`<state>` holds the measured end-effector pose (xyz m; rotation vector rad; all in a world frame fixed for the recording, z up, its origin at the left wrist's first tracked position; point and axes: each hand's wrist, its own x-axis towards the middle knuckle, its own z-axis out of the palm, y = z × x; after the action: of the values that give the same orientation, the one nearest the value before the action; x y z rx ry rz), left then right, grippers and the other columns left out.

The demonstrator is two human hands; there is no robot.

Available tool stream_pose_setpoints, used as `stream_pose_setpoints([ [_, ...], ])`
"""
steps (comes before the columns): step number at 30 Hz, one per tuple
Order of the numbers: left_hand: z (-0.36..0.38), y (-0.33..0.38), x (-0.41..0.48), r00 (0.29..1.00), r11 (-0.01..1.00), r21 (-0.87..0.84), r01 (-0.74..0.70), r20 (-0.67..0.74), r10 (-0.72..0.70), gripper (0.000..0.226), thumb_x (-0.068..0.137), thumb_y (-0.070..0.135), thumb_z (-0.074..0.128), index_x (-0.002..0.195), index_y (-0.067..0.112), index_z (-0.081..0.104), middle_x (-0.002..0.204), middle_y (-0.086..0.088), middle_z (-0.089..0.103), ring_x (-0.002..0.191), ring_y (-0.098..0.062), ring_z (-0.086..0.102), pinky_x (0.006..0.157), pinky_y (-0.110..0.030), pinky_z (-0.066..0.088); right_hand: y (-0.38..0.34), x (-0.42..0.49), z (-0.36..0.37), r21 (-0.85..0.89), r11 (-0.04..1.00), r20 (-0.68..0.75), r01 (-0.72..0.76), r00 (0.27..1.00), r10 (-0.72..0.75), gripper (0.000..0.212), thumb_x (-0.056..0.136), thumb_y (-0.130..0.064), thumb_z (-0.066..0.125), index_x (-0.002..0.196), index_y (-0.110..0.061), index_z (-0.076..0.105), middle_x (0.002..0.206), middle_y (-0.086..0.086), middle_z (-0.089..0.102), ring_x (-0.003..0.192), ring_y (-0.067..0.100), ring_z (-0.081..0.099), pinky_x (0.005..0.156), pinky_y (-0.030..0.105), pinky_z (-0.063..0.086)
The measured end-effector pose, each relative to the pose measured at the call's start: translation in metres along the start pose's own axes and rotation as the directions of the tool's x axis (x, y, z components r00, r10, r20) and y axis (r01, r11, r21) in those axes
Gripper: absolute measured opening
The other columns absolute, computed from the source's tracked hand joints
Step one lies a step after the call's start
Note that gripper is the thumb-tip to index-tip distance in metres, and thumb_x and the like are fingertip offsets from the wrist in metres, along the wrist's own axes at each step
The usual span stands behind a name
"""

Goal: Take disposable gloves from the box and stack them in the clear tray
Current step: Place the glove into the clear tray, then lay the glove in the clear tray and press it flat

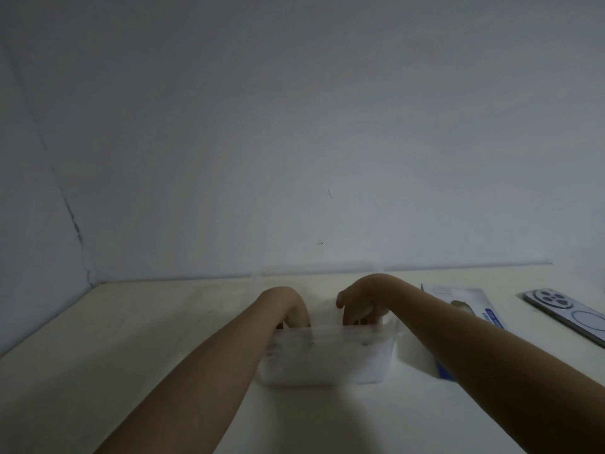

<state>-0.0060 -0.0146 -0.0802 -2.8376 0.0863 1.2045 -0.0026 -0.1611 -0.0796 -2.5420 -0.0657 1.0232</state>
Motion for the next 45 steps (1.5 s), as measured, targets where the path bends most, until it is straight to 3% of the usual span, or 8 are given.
stream_pose_setpoints([
  [5,0.0,-0.008,0.001,0.998,0.991,-0.132,0.031,0.066,-0.022,0.057,0.092,0.04,0.061,0.139,0.009,0.049,0.138,-0.009,0.053,0.12,-0.025,0.057,0.104,-0.039,0.045,0.0,-0.001,0.005,-0.054,0.996,0.101,-0.067,0.992,0.072,0.041,0.099,-0.006,0.049,0.137,0.01,0.045,0.131,0.023,0.056,0.127,0.038,0.051,0.108,0.044,0.041],
  [8,-0.004,-0.005,-0.005,0.998,0.966,-0.251,0.058,0.024,-0.054,0.058,0.094,0.033,0.059,0.142,0.006,0.043,0.132,-0.016,0.056,0.113,-0.034,0.06,0.098,-0.045,0.049,-0.004,-0.007,0.004,0.068,0.997,0.061,-0.04,0.998,0.036,0.042,0.098,-0.006,0.049,0.137,0.009,0.044,0.101,0.018,0.061,0.092,0.032,0.062,0.092,0.04,0.05],
  [11,-0.012,0.0,-0.016,0.972,0.931,-0.365,0.008,-0.215,-0.093,0.056,0.097,0.034,0.054,0.14,0.002,0.04,0.124,-0.019,0.058,0.103,-0.037,0.064,0.09,-0.049,0.054,-0.007,-0.02,-0.007,0.115,0.99,-0.151,0.083,0.986,-0.065,0.041,0.099,-0.01,0.05,0.135,0.008,0.042,0.11,0.021,0.058,0.079,0.027,0.062,0.077,0.04,0.055],
  [19,-0.038,0.063,-0.068,0.688,0.788,-0.381,-0.483,-0.723,0.072,0.02,0.094,0.018,0.054,0.103,0.004,0.065,0.089,-0.008,0.07,0.068,-0.021,0.063,0.066,-0.03,0.055,0.041,-0.08,-0.05,0.13,0.916,-0.739,0.379,0.653,-0.165,0.016,0.094,-0.012,0.058,0.097,-0.002,0.07,0.073,0.007,0.067,0.059,0.016,0.061,0.049,0.022,0.051],
  [25,-0.014,0.153,-0.074,0.572,0.715,-0.237,-0.658,-0.775,0.269,0.016,0.091,0.012,0.054,0.1,0.008,0.067,0.094,-0.012,0.072,0.081,-0.028,0.071,0.079,-0.034,0.059,0.137,-0.077,-0.039,0.178,0.98,-0.736,0.092,0.674,0.071,0.015,0.093,-0.014,0.061,0.099,-0.002,0.069,0.08,0.009,0.068,0.068,0.019,0.066,0.059,0.025,0.057],
  [31,0.013,0.213,-0.038,0.709,0.82,-0.151,-0.552,-0.603,0.366,0.034,0.09,0.012,0.063,0.121,0.002,0.058,0.101,-0.013,0.066,0.085,-0.025,0.068,0.086,-0.035,0.057,0.184,-0.065,-0.016,0.013,0.981,-0.624,-0.191,0.766,0.157,0.031,0.089,-0.016,0.066,0.12,-0.013,0.064,0.103,0.008,0.069,0.089,0.018,0.069,0.085,0.03,0.057],
  [38,0.028,0.218,-0.012,0.817,0.876,-0.159,-0.456,-0.466,0.341,0.041,0.075,0.025,0.08,0.107,0.006,0.063,0.081,-0.007,0.062,0.078,-0.021,0.062,0.071,-0.031,0.054,0.187,-0.048,-0.006,-0.034,0.969,-0.701,-0.245,0.697,0.152,0.023,0.086,-0.023,0.067,0.108,-0.015,0.068,0.099,0.003,0.067,0.088,0.019,0.066,0.086,0.033,0.056],
  [45,0.026,0.215,-0.013,0.816,0.839,-0.206,-0.503,-0.432,0.383,0.019,0.078,0.016,0.078,0.086,0.007,0.063,0.07,-0.005,0.06,0.061,-0.017,0.059,0.058,-0.025,0.051,0.192,-0.058,-0.014,0.024,0.989,-0.861,0.149,0.505,-0.055,0.013,0.092,-0.021,0.059,0.086,-0.011,0.064,0.084,0.001,0.061,0.074,0.014,0.056,0.067,0.026,0.047],
])
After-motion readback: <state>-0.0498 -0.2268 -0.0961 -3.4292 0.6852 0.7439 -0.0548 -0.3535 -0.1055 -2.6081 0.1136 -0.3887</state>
